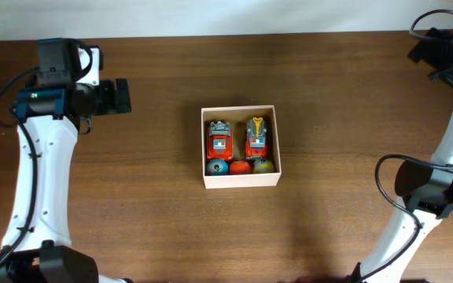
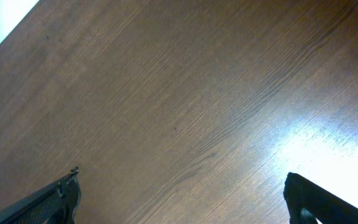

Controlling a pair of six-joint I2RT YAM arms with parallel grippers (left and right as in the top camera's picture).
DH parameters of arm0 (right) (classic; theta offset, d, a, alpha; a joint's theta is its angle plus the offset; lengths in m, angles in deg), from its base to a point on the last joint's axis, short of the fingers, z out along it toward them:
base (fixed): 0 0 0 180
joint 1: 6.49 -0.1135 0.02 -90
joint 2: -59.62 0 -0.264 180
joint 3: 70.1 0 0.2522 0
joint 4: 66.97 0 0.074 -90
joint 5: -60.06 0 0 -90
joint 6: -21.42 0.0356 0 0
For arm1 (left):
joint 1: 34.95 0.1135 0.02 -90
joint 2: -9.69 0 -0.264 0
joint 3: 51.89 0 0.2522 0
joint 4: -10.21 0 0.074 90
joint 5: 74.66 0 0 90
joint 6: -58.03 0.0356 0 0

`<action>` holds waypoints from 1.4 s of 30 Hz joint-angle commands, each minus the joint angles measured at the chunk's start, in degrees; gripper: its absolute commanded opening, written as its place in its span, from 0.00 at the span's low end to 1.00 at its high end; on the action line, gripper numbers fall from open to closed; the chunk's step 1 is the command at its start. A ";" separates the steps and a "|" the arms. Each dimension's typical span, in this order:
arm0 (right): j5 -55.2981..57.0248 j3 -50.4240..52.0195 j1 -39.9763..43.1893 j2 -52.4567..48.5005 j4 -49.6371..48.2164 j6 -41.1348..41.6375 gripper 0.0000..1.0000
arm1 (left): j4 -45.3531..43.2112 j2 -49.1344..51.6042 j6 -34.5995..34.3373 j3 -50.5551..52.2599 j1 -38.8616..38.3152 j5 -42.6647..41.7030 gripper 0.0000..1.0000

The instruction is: Pack container

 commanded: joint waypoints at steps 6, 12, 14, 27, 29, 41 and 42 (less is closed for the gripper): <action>0.92 -0.46 -0.15 0.90 0.33 0.26 0.99 | -0.17 -0.92 -0.76 -0.83 0.02 1.05 0.99; 0.92 -0.46 -0.15 0.90 0.33 0.24 0.99 | 0.33 -0.92 -0.35 -0.83 0.04 2.19 0.99; 0.92 -0.46 -0.15 0.90 0.33 0.24 0.99 | 0.72 -0.92 -0.35 -0.83 0.02 2.34 0.99; 0.92 -0.46 -0.15 0.90 0.33 0.24 0.99 | -11.98 -19.98 -0.07 5.90 0.04 8.59 0.99; 0.92 -0.46 -0.15 0.90 0.33 0.24 0.99 | -15.93 -25.59 1.16 10.05 0.04 8.59 0.99; 0.92 -0.46 -0.15 0.90 0.33 0.26 0.99 | -33.00 -58.38 3.39 45.90 0.04 6.32 0.99; 0.92 -0.46 -0.15 0.90 0.33 0.24 0.99 | -34.49 -60.15 3.39 48.57 0.04 5.90 0.99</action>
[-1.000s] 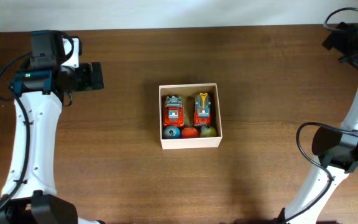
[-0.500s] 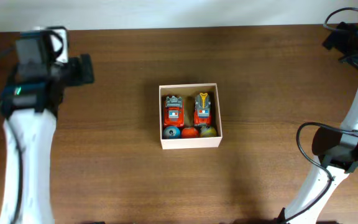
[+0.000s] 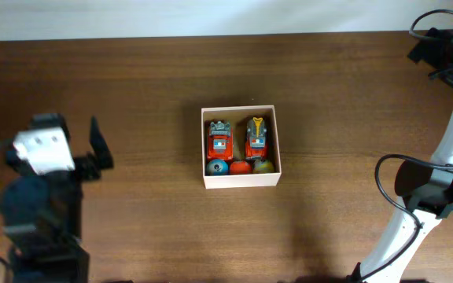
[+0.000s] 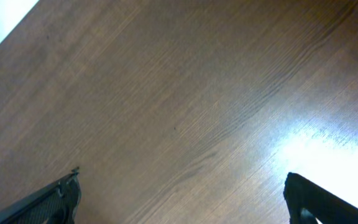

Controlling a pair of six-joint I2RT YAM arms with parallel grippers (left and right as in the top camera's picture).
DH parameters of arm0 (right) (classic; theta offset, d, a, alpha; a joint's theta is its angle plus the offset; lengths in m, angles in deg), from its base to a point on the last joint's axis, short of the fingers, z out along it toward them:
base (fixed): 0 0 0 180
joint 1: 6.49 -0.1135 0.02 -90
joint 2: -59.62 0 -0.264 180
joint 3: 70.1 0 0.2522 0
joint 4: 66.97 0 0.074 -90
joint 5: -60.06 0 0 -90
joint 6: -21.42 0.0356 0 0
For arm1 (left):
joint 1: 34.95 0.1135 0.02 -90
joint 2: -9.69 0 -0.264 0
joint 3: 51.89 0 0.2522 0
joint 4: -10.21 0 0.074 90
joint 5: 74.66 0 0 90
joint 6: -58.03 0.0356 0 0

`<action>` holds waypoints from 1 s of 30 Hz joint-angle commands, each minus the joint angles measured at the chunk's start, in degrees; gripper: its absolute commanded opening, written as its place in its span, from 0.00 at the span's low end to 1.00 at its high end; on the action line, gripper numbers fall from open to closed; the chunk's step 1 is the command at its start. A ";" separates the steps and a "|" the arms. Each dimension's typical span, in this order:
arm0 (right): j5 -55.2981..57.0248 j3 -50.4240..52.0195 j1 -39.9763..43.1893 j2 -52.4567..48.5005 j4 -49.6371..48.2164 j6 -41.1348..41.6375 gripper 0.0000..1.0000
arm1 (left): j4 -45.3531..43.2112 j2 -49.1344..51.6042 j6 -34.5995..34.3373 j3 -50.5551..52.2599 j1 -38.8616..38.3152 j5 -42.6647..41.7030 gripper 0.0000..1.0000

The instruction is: Pack container

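A cream box [image 3: 241, 181] stands at the middle of the brown table [image 3: 156, 71]. Inside lie two orange toy vehicles [image 3: 219, 141] [image 3: 257, 139] side by side, with a blue-green ball [image 3: 219, 167], a red ball [image 3: 240, 167] and a yellow-green ball [image 3: 263, 165] in a row at their near end. My left gripper [image 3: 99, 145] hangs blurred well to the left of the box, and its jaws cannot be made out. My right gripper [image 4: 182, 182] is open over bare wood at the far right corner, nothing between its fingers [image 4: 64, 196].
The left arm's white and black body [image 3: 42, 196] fills the near left of the table. The right arm [image 3: 439, 157] runs along the right edge, with cables at the far right corner.
The left arm has pulled back from the far left toward the near edge, and its gripper now sits lower and further left. The right arm and the box contents are unchanged.
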 commanded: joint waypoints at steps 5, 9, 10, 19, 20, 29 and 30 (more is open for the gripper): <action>0.92 -0.46 -0.15 0.87 0.33 0.31 0.99 | -15.87 -16.35 1.14 27.17 0.09 -5.70 0.99; 0.92 -0.46 -0.15 0.87 0.33 0.28 0.99 | -24.35 -22.14 1.14 37.88 0.09 -8.22 0.99; 0.92 -0.46 -0.15 0.87 0.33 0.31 0.99 | -25.92 -23.54 1.16 40.13 0.09 -8.61 0.99; 0.92 -0.46 -0.15 0.87 0.33 0.31 0.99 | -24.76 -32.39 2.45 49.07 0.09 -9.68 0.99; 0.92 -0.46 -0.15 0.87 0.33 0.28 0.99 | -23.52 -32.96 2.69 49.07 0.04 -9.64 0.99; 0.92 -0.46 -0.15 0.87 0.33 0.31 0.99 | -15.82 -37.18 6.34 49.07 -0.02 -9.40 0.99; 0.92 -0.46 -0.15 0.87 0.33 0.28 0.99 | -15.80 -37.64 6.34 49.07 -0.02 -9.31 0.99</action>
